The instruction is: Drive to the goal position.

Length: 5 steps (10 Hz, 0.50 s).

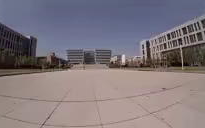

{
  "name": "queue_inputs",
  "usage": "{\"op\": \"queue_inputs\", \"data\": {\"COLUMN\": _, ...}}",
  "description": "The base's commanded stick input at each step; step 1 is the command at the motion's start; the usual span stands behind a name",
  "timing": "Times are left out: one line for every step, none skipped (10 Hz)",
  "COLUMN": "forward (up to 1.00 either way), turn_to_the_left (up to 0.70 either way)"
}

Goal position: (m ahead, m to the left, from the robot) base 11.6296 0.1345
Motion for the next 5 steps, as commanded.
{"op": "queue_inputs", "data": {"forward": 0.04, "turn_to_the_left": 0.0}}
{"op": "queue_inputs", "data": {"forward": 0.04, "turn_to_the_left": 0.0}}
{"op": "queue_inputs", "data": {"forward": 0.04, "turn_to_the_left": 0.0}}
{"op": "queue_inputs", "data": {"forward": 0.04, "turn_to_the_left": 0.0}}
{"op": "queue_inputs", "data": {"forward": 0.04, "turn_to_the_left": 0.0}}
